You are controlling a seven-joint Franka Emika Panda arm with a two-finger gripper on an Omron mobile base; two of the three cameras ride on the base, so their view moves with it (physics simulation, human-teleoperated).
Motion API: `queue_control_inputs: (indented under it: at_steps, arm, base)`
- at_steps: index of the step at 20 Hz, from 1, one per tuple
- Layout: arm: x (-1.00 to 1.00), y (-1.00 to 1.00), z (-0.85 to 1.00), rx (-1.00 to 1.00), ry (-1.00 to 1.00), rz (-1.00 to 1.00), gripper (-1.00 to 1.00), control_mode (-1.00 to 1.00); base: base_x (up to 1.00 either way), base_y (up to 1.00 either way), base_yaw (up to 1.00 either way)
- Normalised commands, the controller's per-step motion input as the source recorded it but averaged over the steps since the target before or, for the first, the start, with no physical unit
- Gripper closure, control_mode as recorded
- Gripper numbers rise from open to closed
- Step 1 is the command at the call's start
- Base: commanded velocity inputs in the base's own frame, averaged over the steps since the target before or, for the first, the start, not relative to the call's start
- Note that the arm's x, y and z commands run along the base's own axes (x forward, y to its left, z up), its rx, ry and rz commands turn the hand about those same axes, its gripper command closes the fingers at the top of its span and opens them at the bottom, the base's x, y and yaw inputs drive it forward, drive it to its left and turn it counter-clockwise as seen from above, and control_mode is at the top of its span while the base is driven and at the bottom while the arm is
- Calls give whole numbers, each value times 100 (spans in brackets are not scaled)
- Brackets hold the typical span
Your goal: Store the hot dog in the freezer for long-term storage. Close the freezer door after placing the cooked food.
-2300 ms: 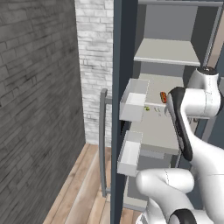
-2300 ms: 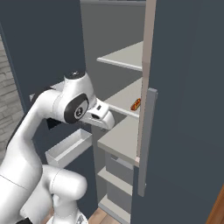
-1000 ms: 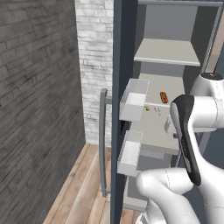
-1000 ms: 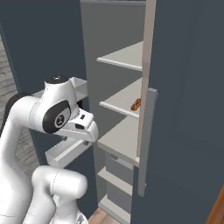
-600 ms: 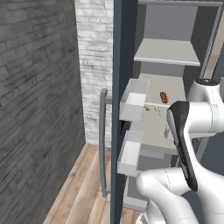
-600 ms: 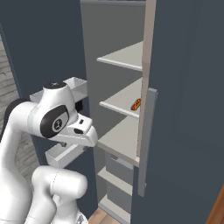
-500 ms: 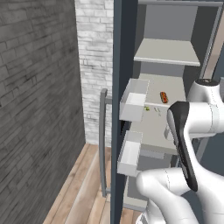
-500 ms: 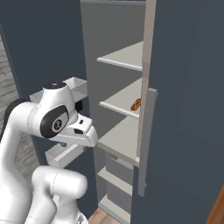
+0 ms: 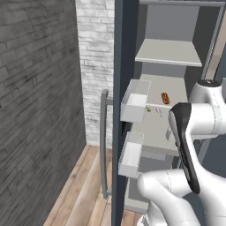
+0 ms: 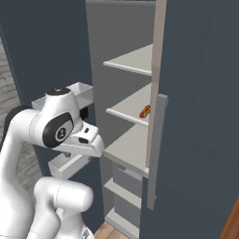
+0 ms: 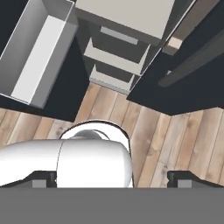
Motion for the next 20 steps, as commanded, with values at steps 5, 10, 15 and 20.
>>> queue_control_inputs:
  at_steps: [5, 10, 15, 20]
  arm:
    - [-7, 0, 0, 0, 0, -1, -100, 100]
    - [0, 0, 0, 0, 0, 0, -100, 100]
    - [0, 0, 0, 0, 0, 0, -100, 100]
    - [0, 0, 0, 0, 0, 0, -100, 100]
  base:
    - [-41, 0, -9]
    - [-68, 0, -21]
    - [-25, 33, -41]
    - [-11, 60, -55]
